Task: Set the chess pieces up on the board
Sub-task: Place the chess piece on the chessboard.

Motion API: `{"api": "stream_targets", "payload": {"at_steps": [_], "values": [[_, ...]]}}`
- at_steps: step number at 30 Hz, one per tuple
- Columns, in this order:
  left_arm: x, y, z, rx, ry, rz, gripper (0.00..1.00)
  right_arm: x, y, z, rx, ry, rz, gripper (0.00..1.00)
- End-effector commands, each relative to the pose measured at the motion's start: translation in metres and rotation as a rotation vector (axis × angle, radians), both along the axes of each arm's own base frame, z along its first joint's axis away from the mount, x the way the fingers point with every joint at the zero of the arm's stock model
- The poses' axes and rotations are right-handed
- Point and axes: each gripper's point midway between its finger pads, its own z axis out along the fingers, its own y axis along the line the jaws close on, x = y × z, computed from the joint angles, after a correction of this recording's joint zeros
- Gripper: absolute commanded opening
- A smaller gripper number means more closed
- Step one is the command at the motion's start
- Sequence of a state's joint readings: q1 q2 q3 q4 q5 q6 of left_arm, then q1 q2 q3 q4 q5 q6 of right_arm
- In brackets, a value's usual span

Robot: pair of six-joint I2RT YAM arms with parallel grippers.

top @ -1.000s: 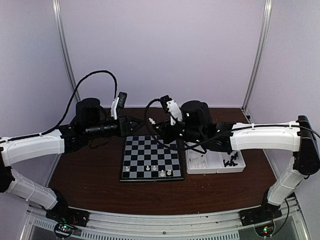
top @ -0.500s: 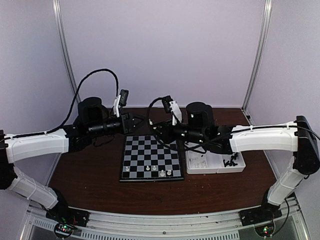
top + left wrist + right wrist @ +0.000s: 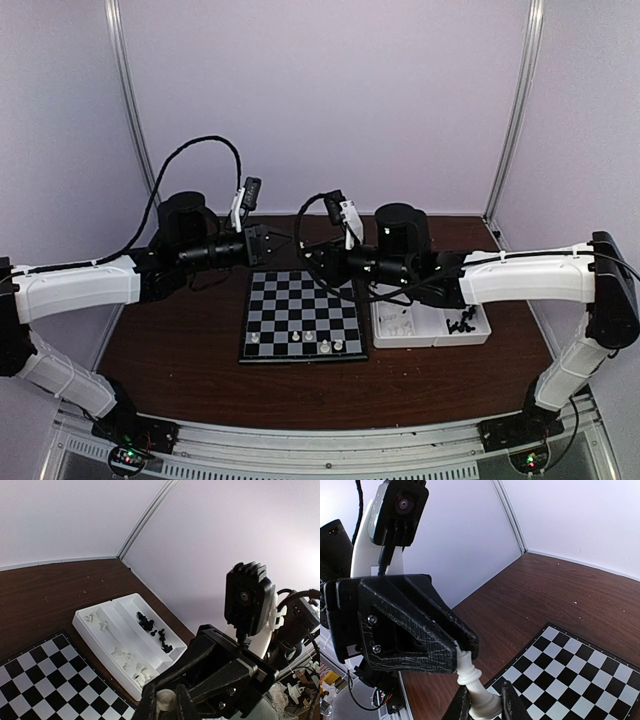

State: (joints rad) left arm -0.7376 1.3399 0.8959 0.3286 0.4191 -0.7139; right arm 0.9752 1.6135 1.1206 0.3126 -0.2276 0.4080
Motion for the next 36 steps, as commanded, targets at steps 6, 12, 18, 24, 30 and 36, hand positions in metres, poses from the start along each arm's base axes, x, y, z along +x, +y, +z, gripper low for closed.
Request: {"api": "stream_targets", "payload": {"at_steps": [6,12,18,24,30,36], "values": [[-0.001,0.002,0.024,0.021,-0.111,-0.008,0.00,-0.001,-0.007,0.012,0.015,-0.029,-0.017,0.56],[-0.009,0.015,0.005,0.195,-0.175,-0.017,0.00,-0.002,-0.038,0.007,-0.067,-0.069,-0.064,0.70],[-0.029,0.028,-0.032,0.326,-0.166,-0.076,0.00,0.004,-0.084,-0.007,-0.152,-0.069,-0.169,0.73],[-0.047,0.020,-0.069,0.403,-0.221,-0.111,0.00,0.011,-0.122,-0.017,-0.192,-0.047,-0.267,0.73],[-0.067,0.001,-0.091,0.417,-0.339,-0.176,0.00,0.010,-0.135,-0.016,-0.194,-0.047,-0.291,0.73],[-0.071,-0.009,-0.127,0.478,-0.362,-0.194,0.00,0.010,-0.135,-0.013,-0.175,-0.046,-0.295,0.73]]}}
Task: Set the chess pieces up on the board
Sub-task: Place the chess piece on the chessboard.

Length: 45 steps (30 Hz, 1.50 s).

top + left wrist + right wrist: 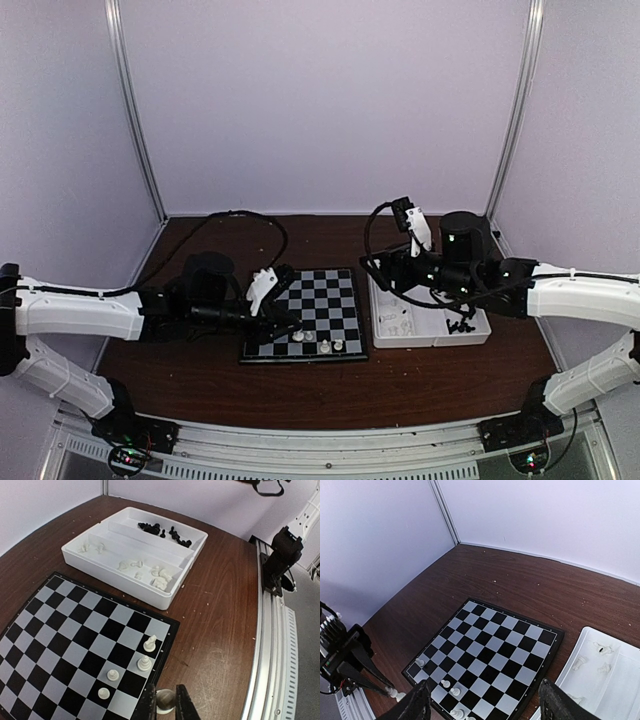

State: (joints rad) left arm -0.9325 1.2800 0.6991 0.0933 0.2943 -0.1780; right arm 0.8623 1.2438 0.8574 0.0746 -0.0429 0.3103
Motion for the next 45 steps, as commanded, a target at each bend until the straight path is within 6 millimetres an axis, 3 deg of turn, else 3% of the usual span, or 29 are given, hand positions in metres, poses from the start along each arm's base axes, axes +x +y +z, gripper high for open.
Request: {"api": "stream_targets", "payload": {"at_steps": [1,32,45], "values": [[0.012,-0.010,-0.008,-0.010,-0.104,0.009,0.00,0.002,-0.006,0.006,0.012,-0.015,-0.025,0.73],[0.020,-0.025,-0.069,0.006,-0.137,0.009,0.00,0.003,-0.013,0.003,0.008,-0.012,-0.040,0.73],[0.022,-0.028,-0.081,0.013,-0.130,0.009,0.00,0.003,-0.014,0.003,0.012,-0.009,-0.038,0.73]]}}
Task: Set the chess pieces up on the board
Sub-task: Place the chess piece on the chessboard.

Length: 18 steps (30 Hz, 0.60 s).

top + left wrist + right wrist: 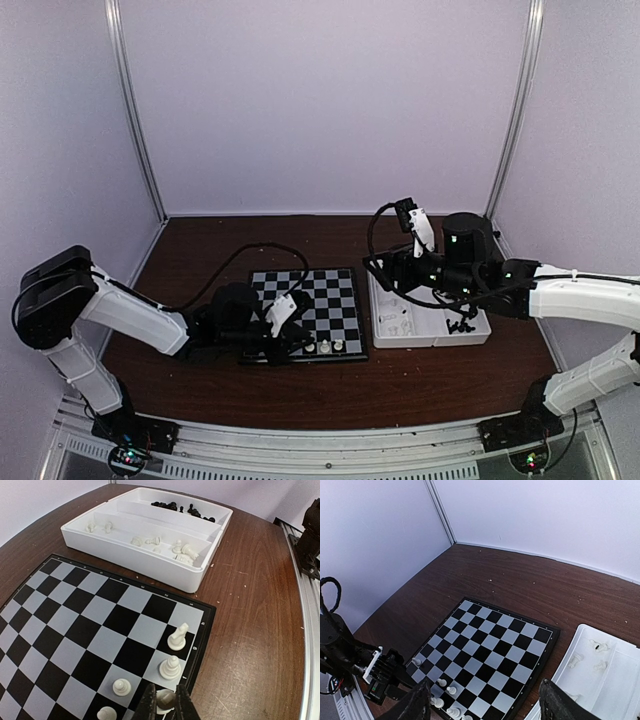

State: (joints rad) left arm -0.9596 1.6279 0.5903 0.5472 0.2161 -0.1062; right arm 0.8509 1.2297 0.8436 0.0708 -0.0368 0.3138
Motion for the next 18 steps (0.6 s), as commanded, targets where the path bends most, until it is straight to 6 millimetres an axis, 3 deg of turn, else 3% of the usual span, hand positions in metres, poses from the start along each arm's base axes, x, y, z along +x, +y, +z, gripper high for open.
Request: {"api": "stream_targets", "payload": {"at_steps": [1,18], "values": [[0.003,-0.004,0.006,-0.031,-0.045,0.000,0.00,0.000,-0.007,0.005,0.014,-0.011,-0.019,0.73],[0.005,-0.005,-0.006,-0.012,-0.046,0.005,0.00,0.000,-0.007,0.005,0.024,-0.009,-0.013,0.73]]}}
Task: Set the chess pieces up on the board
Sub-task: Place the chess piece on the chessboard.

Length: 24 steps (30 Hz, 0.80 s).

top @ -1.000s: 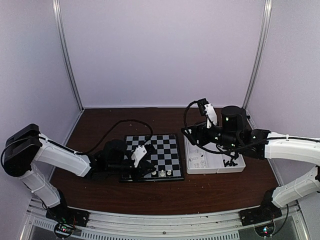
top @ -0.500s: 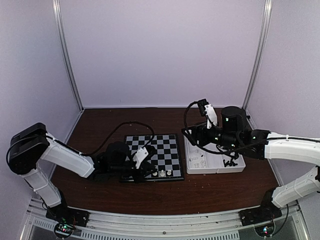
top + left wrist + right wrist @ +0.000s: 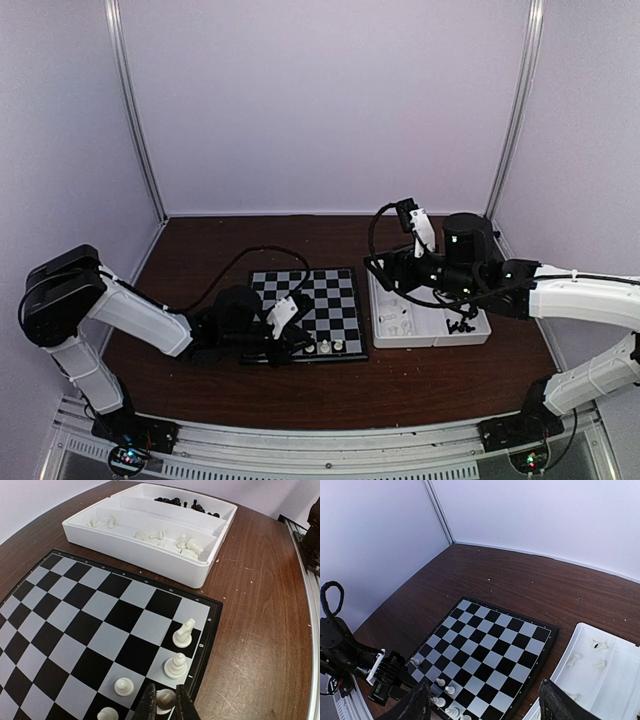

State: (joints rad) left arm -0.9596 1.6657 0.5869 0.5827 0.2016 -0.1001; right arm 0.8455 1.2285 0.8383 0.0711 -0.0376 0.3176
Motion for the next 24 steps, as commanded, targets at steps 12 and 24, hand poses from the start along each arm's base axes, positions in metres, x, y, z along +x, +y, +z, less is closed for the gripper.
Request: {"api": "stream_targets", "payload": {"at_steps": [12,24], "values": [[0.002,-0.003,0.006,-0.007,-0.032,-0.001,0.24,0.000,-0.003,0.005,0.027,-0.011,-0.001,0.73],[-0.001,0.002,0.028,-0.024,-0.032,0.006,0.33,0.002,-0.001,0.005,0.024,-0.005,0.004,0.73]]}}
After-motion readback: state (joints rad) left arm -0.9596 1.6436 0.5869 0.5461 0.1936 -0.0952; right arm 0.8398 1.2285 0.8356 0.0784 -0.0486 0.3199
